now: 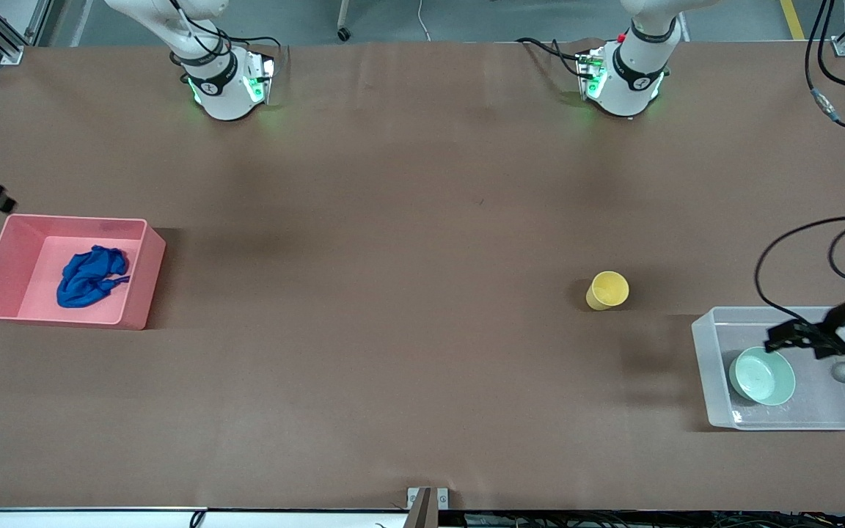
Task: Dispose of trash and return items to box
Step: 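Move the left gripper from the box to the yellow cup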
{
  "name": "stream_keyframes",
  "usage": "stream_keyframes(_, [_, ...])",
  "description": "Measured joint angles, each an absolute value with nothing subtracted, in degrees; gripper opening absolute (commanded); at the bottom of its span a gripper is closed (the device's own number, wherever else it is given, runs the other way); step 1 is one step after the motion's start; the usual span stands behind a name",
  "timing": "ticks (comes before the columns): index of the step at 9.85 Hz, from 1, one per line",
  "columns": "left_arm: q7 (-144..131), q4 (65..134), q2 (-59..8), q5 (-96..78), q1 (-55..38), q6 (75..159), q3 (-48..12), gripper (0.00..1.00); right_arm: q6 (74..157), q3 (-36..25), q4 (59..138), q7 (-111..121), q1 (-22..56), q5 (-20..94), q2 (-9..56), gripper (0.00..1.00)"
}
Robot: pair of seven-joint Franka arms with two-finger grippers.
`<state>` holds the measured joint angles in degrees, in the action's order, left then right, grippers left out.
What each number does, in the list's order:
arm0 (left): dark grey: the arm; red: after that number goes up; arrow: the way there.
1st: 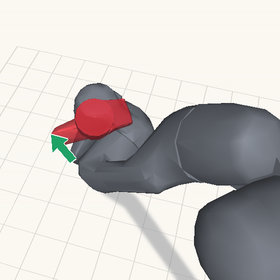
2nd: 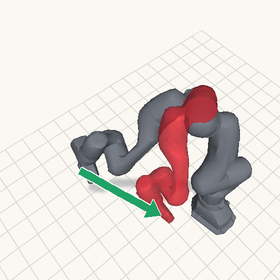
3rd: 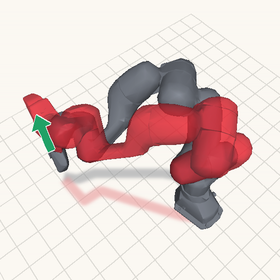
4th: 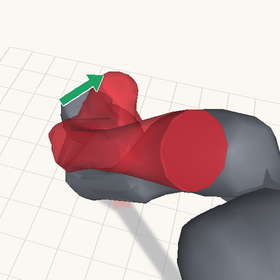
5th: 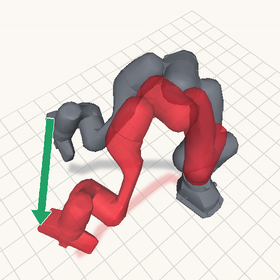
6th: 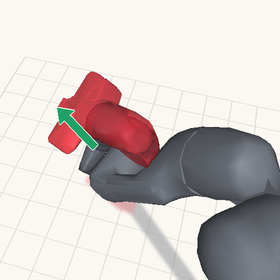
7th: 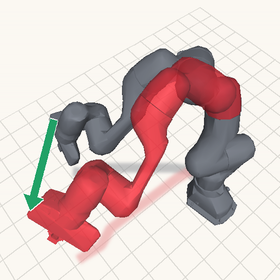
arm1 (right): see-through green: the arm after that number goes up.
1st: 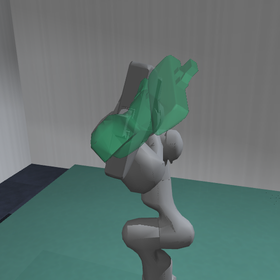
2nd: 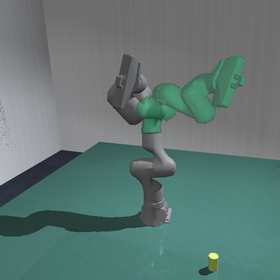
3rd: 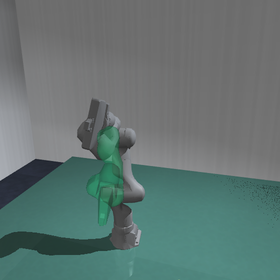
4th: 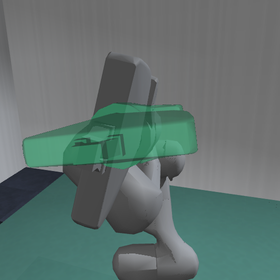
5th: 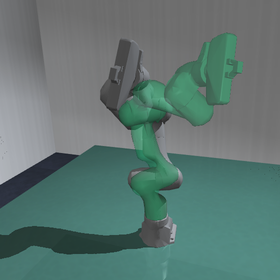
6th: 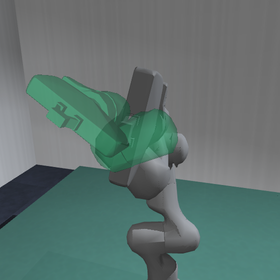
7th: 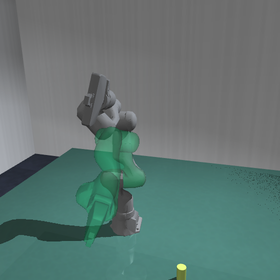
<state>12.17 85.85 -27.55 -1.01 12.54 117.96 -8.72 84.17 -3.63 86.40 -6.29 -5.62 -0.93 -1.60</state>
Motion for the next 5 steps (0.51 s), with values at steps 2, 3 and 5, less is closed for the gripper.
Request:
stream_keyframes(2, [7.1, 92.4, -24.7, -1.0, 12.3, 118.0, -12.1, 0.89, 83.0, -3.6, 86.6, -5.7, -5.5, -0.9, -2.8, 1.00])
stream_keyframes(3, [5.3, 95.6, -23.6, -1.0, 12.3, 118.1, -13.6, 0.89, 83.3, -3.7, 86.5, -4.2, -5.5, -0.9, -2.6, 1.00])
stream_keyframes(5, [3.0, 101.0, -22.2, -1.0, 12.2, 119.8, -16.0, 0.88, 83.8, -3.8, 85.4, -0.5, -5.5, -0.9, -2.5, 1.00])
